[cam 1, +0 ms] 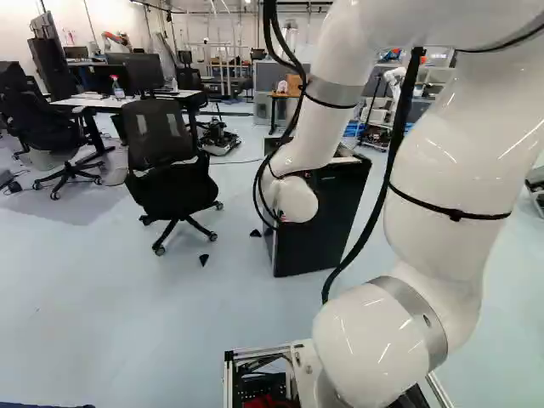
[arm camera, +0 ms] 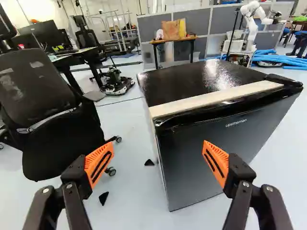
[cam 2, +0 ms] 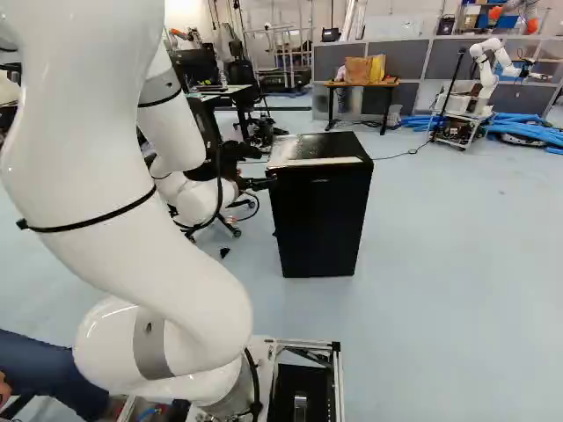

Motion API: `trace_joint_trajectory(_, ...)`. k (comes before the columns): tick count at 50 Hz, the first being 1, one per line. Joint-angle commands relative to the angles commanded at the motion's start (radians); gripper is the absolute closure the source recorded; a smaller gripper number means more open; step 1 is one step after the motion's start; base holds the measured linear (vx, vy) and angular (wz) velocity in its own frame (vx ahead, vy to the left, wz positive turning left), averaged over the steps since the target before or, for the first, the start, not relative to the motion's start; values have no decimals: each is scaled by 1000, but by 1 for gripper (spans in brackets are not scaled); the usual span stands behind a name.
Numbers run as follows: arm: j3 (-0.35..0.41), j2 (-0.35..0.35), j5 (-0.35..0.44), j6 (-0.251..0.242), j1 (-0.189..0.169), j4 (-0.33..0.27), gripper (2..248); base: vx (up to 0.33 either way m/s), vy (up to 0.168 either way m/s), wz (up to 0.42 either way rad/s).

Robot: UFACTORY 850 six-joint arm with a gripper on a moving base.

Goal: Grab a drink from the fridge

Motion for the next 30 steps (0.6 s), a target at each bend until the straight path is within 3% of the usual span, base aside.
trace_joint_trajectory(30, -75, -142, 81, 0, 56, 160, 3, 0, 0, 0)
